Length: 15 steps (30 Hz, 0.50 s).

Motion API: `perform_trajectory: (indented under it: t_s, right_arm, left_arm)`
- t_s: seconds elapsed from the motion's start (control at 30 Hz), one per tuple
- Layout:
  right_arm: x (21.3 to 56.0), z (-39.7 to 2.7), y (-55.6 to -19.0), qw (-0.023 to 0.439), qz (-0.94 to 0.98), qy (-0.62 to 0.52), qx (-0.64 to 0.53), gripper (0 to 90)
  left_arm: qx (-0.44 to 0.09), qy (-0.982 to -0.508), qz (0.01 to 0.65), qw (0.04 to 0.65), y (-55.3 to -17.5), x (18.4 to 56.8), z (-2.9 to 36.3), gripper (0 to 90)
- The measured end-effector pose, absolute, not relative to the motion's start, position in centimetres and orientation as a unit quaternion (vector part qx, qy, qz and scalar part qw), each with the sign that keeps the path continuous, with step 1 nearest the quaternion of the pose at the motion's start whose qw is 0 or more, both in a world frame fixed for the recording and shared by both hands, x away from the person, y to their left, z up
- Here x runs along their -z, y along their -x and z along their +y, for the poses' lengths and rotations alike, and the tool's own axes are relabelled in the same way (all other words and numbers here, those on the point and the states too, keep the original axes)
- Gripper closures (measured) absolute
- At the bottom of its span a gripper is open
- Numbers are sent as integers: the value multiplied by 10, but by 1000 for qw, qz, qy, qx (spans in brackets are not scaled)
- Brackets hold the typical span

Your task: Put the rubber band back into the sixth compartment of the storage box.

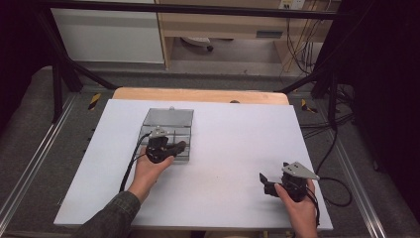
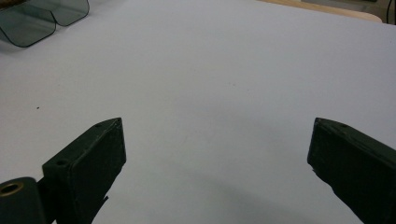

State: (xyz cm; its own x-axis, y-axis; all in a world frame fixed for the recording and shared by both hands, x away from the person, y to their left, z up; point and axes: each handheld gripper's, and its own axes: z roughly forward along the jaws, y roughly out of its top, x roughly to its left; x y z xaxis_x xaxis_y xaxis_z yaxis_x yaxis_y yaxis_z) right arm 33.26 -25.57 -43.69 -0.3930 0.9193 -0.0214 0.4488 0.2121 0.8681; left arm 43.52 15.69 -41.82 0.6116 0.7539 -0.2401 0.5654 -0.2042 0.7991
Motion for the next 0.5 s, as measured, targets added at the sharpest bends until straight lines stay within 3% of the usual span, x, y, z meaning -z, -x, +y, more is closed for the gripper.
perform_trajectory:
  t_s: [0.13, 0.23, 0.5]
  right_arm:
    - [437, -256, -332, 284, 725, -472, -414, 50]
    - [437, -256, -333, 285, 725, -472, -414, 50]
    - [437, -255, -332, 285, 725, -471, -413, 50]
  left_arm:
    - [-109, -770, 429, 460, -435, 419, 156, 819]
    - [-119, -764, 431, 466, -434, 417, 156, 725]
    - [-134, -762, 427, 469, -433, 416, 156, 667]
